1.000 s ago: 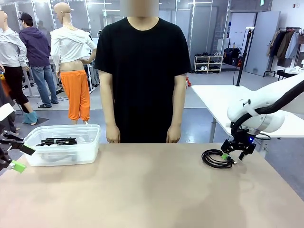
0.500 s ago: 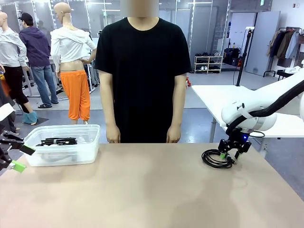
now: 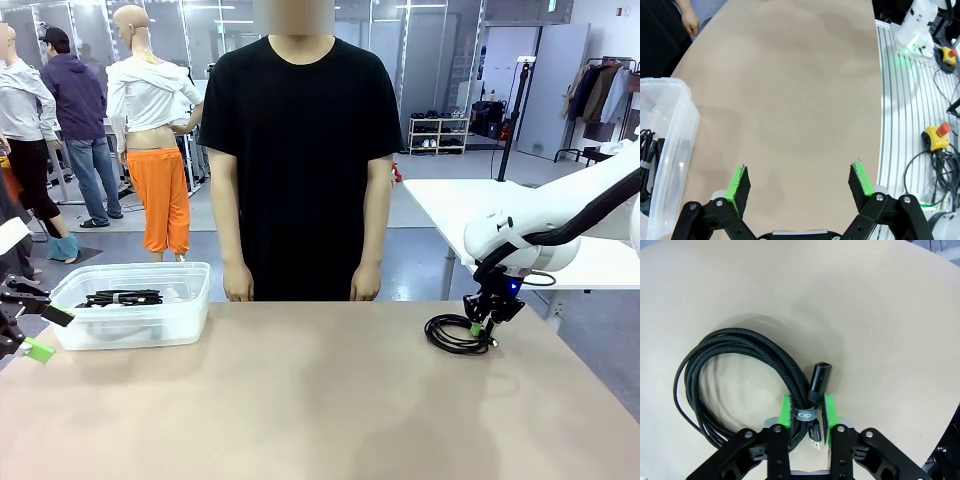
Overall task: Organize and store the cables.
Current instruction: Place the USB Extension Cable into the Organizing box.
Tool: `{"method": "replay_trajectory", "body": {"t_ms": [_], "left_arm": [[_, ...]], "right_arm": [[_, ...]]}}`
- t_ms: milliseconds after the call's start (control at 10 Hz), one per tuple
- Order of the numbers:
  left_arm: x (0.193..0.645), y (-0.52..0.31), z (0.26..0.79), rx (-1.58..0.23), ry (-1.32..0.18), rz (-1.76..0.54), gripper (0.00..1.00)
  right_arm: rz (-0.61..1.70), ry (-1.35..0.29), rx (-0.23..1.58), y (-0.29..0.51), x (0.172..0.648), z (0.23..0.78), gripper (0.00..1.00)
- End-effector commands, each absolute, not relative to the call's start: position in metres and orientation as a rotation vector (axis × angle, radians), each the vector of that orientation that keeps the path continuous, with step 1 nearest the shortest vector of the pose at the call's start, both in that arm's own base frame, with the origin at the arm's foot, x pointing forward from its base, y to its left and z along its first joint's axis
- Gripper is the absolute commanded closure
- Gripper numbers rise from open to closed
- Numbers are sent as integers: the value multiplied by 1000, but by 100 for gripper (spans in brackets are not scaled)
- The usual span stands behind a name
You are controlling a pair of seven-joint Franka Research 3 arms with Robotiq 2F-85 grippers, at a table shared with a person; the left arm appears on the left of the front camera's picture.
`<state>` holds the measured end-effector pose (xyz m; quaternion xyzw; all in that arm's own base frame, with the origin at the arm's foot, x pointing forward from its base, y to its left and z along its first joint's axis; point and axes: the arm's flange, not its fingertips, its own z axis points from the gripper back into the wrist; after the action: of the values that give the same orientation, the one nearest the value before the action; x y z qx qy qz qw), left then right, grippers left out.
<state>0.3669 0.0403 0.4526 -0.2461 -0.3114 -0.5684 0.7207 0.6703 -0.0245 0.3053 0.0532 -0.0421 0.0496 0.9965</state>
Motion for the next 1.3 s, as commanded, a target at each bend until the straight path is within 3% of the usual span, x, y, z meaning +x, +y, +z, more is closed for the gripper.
{"method": "replay_trajectory", "body": {"t_ms": [0,800,1200], "left_arm": [[367,41,456,-539,-677,-1251,0],[367,41,456,-539,-677,-1251,0],[367,41,456,-539,-677,-1251,0]], "right_arm": [[59,-84,86,-18,677,315,100],[-47,-82,110,-5,652,371,100],[15,-85,120,-9,666,360,100]]}}
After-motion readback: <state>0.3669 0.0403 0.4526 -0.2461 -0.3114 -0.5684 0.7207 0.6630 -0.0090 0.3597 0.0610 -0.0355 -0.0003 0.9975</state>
